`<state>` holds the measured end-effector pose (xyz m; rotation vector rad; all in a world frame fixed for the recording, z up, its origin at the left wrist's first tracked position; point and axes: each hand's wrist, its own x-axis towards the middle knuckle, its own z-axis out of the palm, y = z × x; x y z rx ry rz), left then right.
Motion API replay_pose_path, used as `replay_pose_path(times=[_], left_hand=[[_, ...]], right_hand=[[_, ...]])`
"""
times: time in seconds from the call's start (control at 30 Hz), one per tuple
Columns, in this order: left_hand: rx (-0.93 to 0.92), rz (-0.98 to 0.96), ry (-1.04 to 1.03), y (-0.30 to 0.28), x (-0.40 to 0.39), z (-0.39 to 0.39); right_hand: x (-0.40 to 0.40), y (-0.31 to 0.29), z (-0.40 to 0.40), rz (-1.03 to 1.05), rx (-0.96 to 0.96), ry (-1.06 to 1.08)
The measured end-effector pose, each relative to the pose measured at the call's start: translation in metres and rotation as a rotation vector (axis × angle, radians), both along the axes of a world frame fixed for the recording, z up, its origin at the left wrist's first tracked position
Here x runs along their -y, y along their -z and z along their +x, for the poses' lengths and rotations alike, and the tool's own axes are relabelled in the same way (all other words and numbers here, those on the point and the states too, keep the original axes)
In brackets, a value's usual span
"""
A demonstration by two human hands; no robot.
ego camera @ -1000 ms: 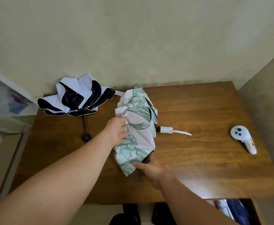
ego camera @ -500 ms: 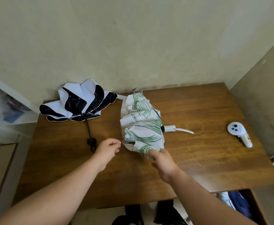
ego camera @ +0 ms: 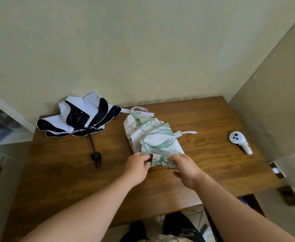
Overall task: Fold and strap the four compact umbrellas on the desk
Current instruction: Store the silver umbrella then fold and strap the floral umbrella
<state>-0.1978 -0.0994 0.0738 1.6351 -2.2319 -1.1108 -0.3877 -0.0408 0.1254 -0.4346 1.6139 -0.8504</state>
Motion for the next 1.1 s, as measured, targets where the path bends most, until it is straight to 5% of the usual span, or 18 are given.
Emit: replay_pose_path(times=[0.23,0.43,0.57,0.73,0.97,1.1], left_hand=[[0.044,-0.078,-0.074,0.006,-0.01,-0.019],[-0.23,0.024,-0.42,0.008,-0.02,-0.004],[-0.213,-0.003,-0.334,0.004,-0.032,0.0],[-0.108,-0.022,-0.187,0.001,-0.029,0.0],[-0.058,0.266,-0.372,0.005,-0.034,-0.007],[-0.268,0.543,-0.571,0.009,-0.045,-0.014]], right_hand=[[-0.008,-0.001,-0.015,-0.007,0.008,-0.049],[-0.02,0.013,-0.04,-0.111,-0.101,0.109],[-0.023,0.022,-0.036,-0.164,-0.121,0.127],[-0.024,0.019,-0.034,-0.285,-0.366,-0.22],[-0.034,0.02,-0.041,-0.263,-0.255,-0.178],[-0.044,0.032,-0.044,-0.244,-0.272,-0.218]])
